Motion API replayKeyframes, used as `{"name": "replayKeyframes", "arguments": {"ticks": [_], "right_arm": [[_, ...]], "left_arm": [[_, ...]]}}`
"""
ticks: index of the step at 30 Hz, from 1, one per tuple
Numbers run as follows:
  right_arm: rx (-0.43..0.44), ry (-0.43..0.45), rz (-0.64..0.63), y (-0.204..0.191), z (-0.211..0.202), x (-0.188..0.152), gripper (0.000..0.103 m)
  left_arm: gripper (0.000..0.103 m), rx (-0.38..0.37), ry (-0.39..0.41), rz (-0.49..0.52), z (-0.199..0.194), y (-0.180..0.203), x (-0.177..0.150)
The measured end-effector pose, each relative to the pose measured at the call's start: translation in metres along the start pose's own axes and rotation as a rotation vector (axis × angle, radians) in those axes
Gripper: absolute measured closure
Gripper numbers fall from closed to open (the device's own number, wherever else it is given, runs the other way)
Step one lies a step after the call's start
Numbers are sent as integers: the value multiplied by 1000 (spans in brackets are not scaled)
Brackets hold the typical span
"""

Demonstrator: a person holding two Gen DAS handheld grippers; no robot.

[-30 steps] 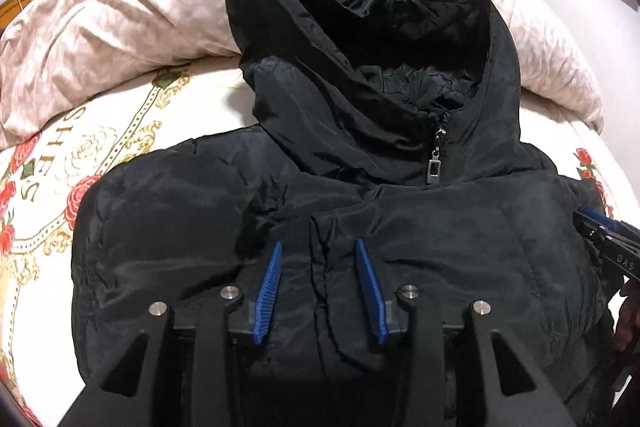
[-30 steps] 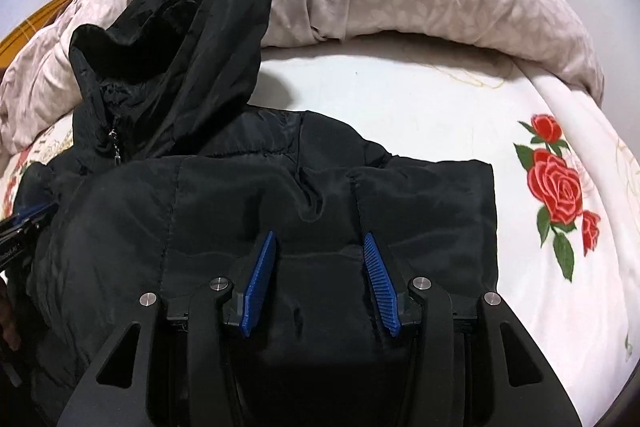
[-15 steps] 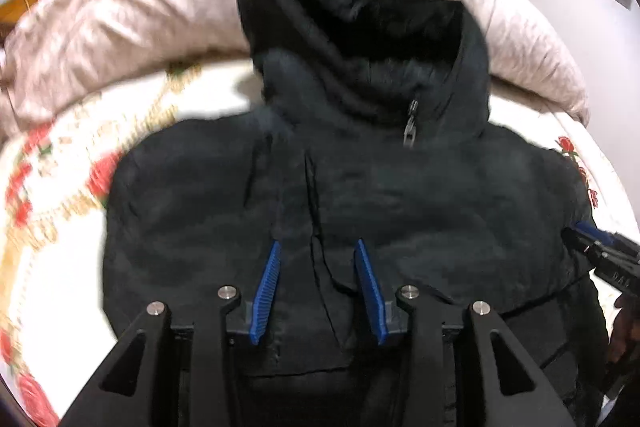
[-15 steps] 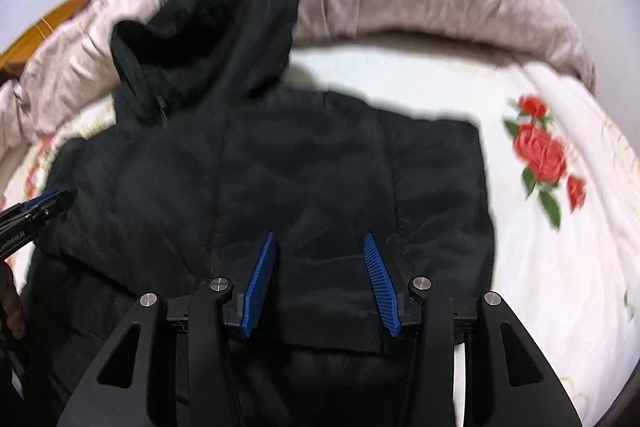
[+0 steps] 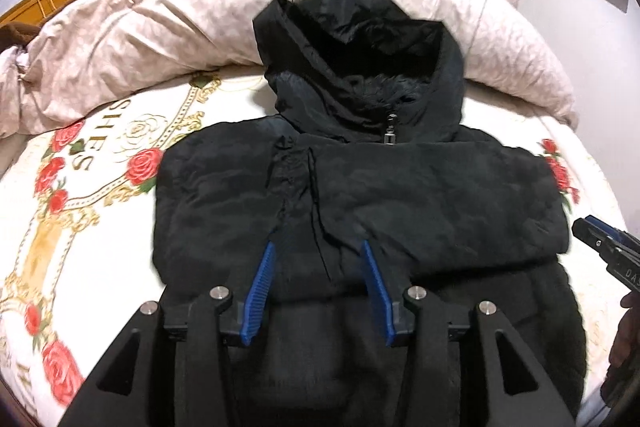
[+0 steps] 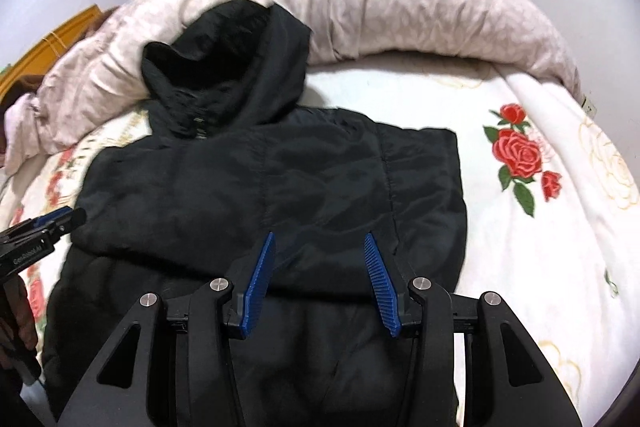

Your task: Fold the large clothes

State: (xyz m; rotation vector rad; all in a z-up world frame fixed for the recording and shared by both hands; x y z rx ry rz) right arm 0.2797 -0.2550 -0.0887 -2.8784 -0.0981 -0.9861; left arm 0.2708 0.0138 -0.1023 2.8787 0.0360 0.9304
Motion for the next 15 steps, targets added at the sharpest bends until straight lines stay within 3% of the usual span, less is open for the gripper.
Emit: {"name": "replayKeyframes", "arguments": {"ticks": [5, 15], "right_arm": [[38, 23, -6, -20, -51, -21, 55], [109, 25, -13, -46, -100, -50, 52]], "left_arm": [[43, -7, -7, -8, -48, 8, -25], [42, -17, -34, 0, -99, 22, -63]]}}
Point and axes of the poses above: each gripper's, at about its wrist camera, not at the fingertips, and z roughly the way its jaws point, y to its right, x to its top, the point moved 8 cm from there along z, roughly the way its jaws point, and after that the axes turned 2 degrees about -y, right-handed, at the moved point
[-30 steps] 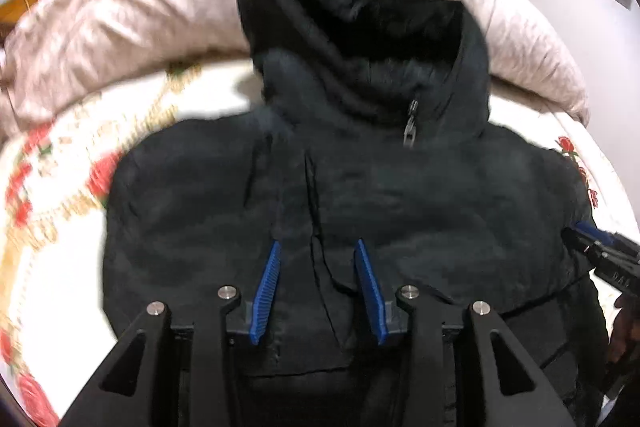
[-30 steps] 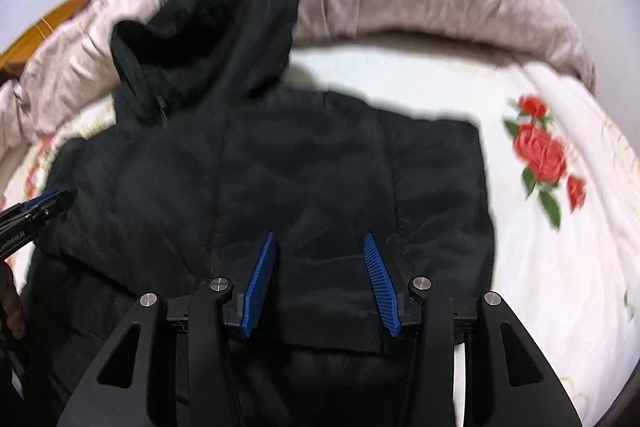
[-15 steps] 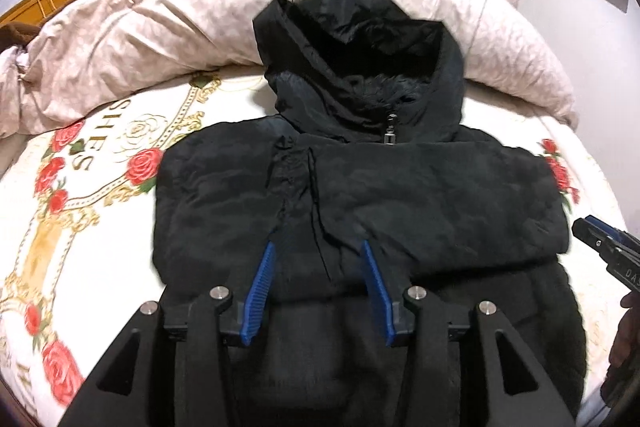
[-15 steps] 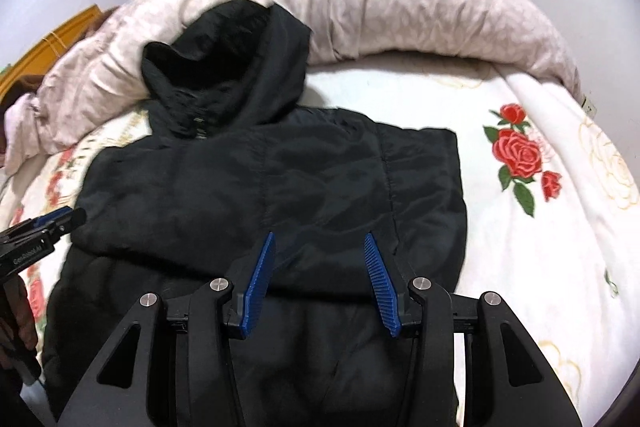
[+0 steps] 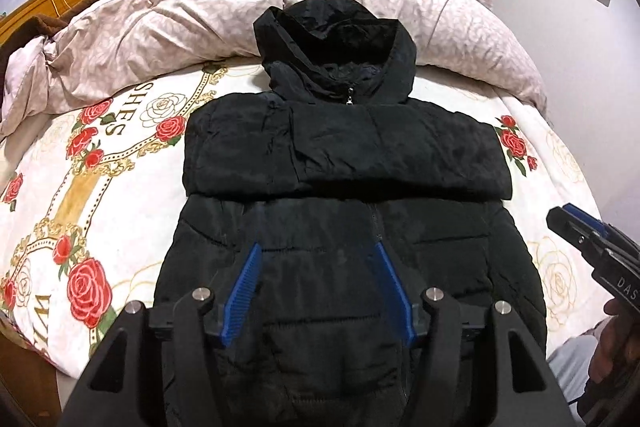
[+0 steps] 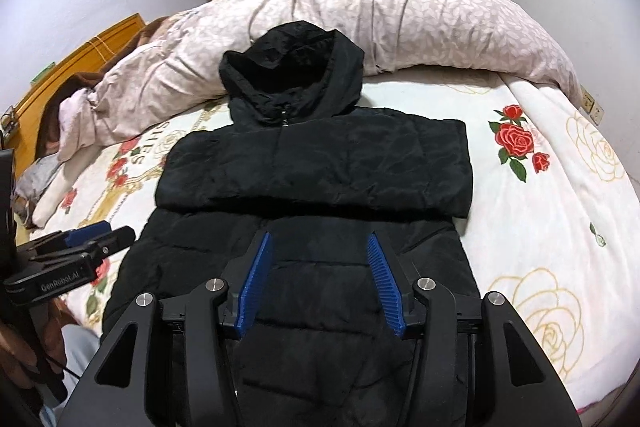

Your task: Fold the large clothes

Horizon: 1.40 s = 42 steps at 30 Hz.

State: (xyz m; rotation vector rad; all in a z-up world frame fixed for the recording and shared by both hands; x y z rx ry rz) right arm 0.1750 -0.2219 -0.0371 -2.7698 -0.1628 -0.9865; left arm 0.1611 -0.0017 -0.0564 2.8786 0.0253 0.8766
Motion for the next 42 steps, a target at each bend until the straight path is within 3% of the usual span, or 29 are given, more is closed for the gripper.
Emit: {"name": "replayKeyframes", "arguments": {"ticks": [9, 20, 28, 35, 42], "right_arm": [[14, 4, -10, -6, 1, 8, 52], [40, -17, -3, -1, 39, 45, 52], [47, -35, -8, 10, 92, 103, 52], [32, -42, -17, 29, 147, 162, 52], [28, -65, 7, 54, 210, 220, 52]], "left_arm": [[42, -9, 19, -3, -6, 7, 10], [42, -42, 6, -21, 27, 1, 51], [42, -18, 26, -38, 69, -31, 115], [34, 3, 28, -70, 119, -64, 180], [33, 15, 33, -82, 172, -86, 245]]}}
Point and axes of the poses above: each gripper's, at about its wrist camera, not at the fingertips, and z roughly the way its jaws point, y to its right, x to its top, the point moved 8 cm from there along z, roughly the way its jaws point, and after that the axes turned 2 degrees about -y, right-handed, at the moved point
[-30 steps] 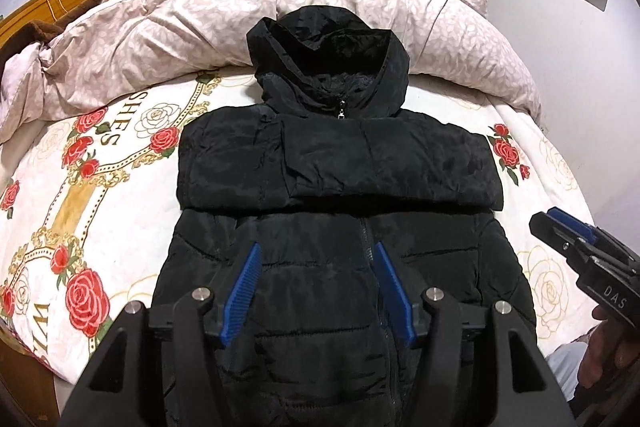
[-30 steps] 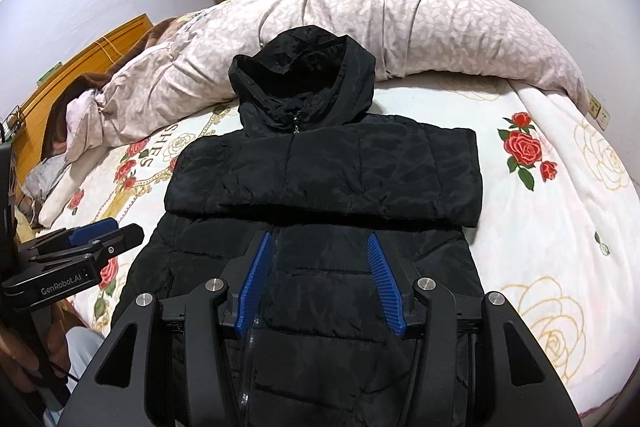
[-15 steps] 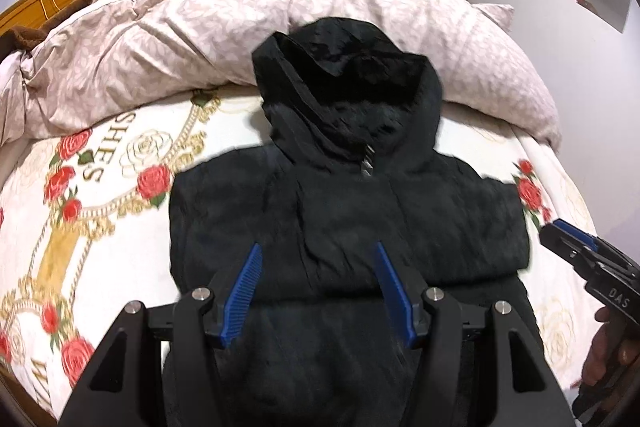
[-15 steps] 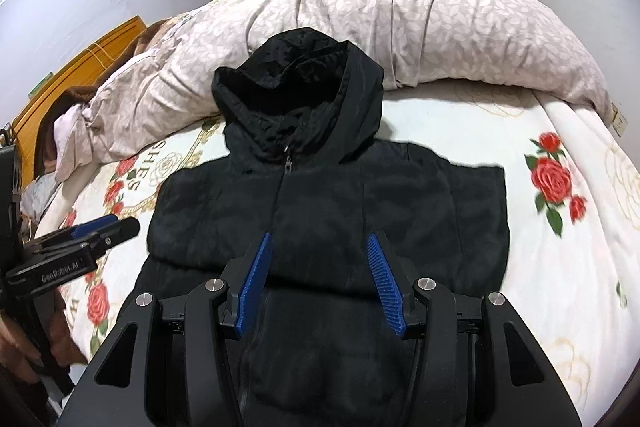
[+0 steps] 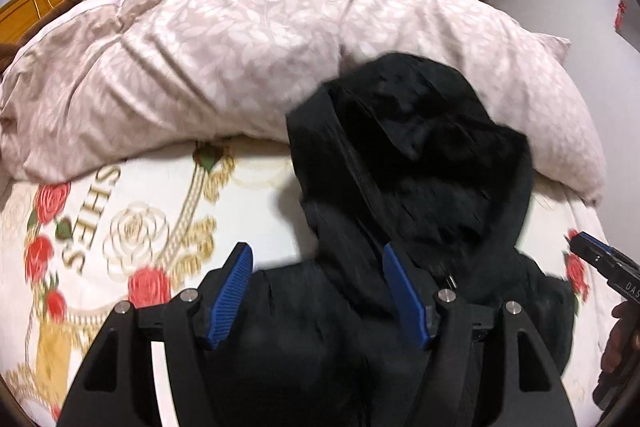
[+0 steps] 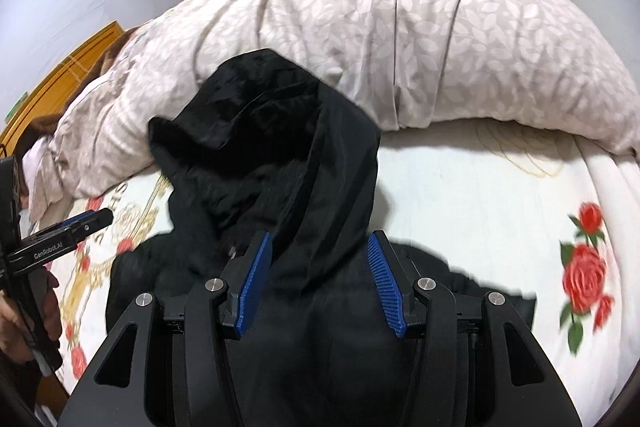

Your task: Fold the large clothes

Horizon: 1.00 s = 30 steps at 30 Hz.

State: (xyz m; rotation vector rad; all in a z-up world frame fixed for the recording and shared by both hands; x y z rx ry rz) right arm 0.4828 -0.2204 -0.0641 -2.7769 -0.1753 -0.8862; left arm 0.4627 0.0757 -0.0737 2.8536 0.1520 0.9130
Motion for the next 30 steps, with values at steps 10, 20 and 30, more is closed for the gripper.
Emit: {"name": "replayKeyframes", "arguments": {"ticks": [10, 20, 30], "right_arm": [[3, 19, -65, 9, 67, 69, 52], [-1, 15, -71, 1, 88, 81, 94], [44, 118, -20, -4, 2, 51, 96]], "left_arm": [[33, -37, 62, 17, 62, 4, 70], [93, -70, 75, 51, 81, 15, 76], [95, -124, 170, 29, 1, 22, 59]]}}
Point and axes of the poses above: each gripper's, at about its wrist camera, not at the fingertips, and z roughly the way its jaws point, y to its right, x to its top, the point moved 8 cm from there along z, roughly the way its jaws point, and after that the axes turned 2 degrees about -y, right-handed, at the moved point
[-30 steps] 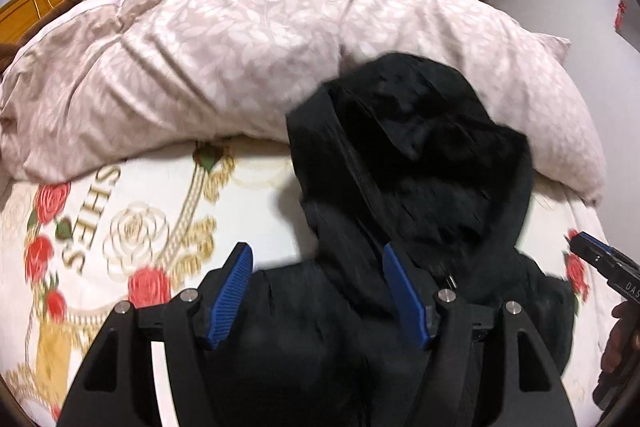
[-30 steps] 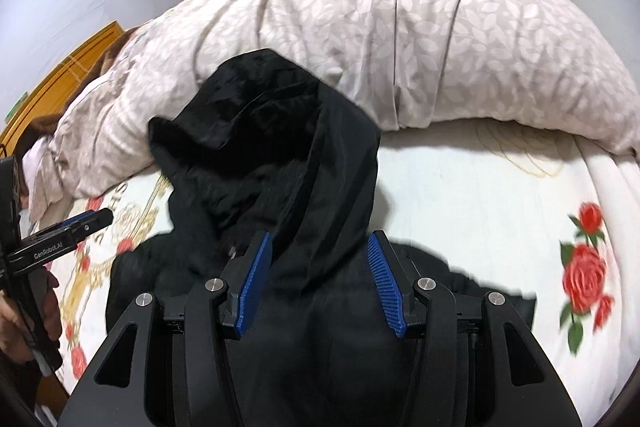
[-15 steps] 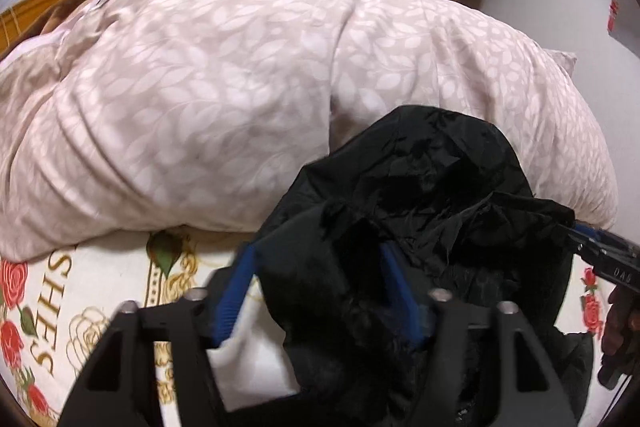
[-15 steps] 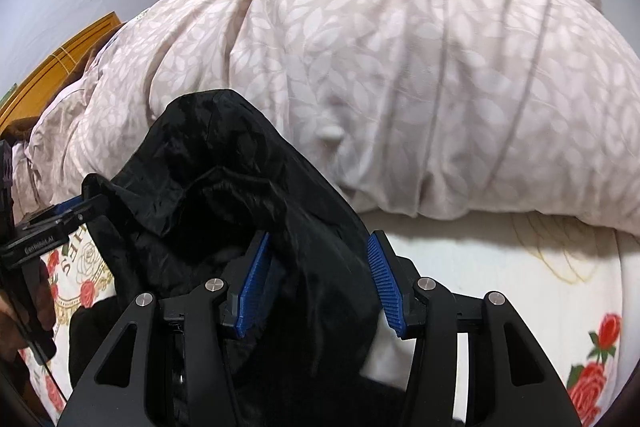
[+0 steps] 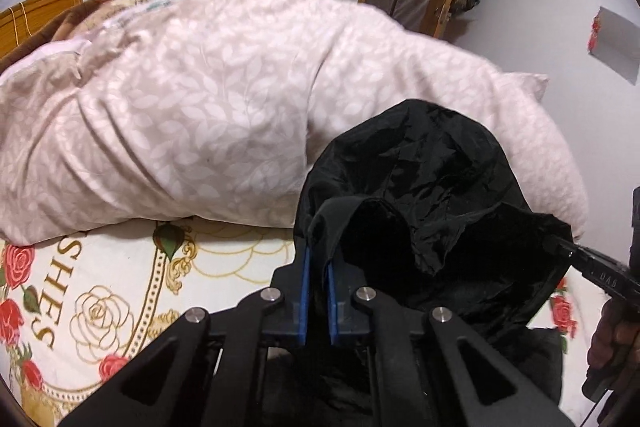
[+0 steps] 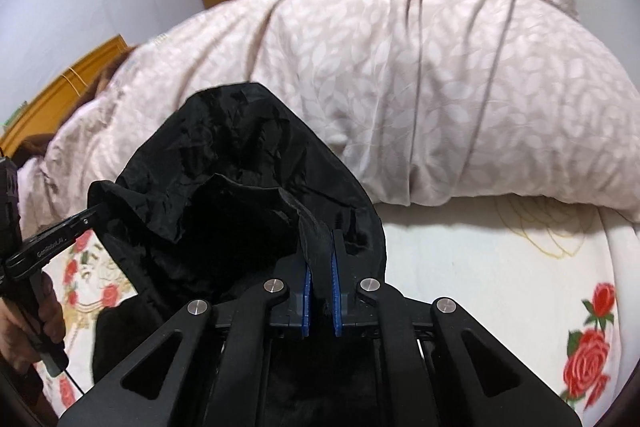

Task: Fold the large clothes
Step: 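Fold the hood down onto the jacket body with both grippers and release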

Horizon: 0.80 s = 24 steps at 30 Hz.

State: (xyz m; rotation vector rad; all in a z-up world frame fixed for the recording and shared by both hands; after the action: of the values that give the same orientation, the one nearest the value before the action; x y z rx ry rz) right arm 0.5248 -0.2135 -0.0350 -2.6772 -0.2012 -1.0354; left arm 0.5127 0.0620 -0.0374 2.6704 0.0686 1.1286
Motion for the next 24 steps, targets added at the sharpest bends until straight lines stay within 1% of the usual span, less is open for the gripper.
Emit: {"name": "replayKeyframes", "arguments": {"ticks": [2, 5, 8, 12, 15, 17, 21, 22, 24], "right_arm": [[18, 15, 28, -1, -23, -11, 96], [33, 22, 60, -1, -54, -37, 96], [41, 17, 87, -4, -78, -68, 96], [54, -14, 134, -6, -100, -116, 96], [57, -51, 158, -7, -107, -149, 96], [50, -86, 173, -6, -104, -171, 96], [34, -142, 174, -8, -93, -200, 96], [32, -153, 174, -7, -92, -205, 96], [30, -169, 175, -7, -93, -217, 95]], "left_arm": [[95, -16, 9, -3, -20, 7, -6], [95, -43, 21, -13, -53, 14, -21], [95, -54, 29, -10, -85, 19, -45], [95, -53, 5, -21, -115, 16, -88], [94, -49, -33, -57, -125, 6, -123], [93, -29, -66, -80, -126, -3, -145], [93, 26, -138, -115, -119, -20, -190], [89, 37, -157, -116, -116, -23, -198], [88, 56, -189, -111, -111, -28, -213]]}}
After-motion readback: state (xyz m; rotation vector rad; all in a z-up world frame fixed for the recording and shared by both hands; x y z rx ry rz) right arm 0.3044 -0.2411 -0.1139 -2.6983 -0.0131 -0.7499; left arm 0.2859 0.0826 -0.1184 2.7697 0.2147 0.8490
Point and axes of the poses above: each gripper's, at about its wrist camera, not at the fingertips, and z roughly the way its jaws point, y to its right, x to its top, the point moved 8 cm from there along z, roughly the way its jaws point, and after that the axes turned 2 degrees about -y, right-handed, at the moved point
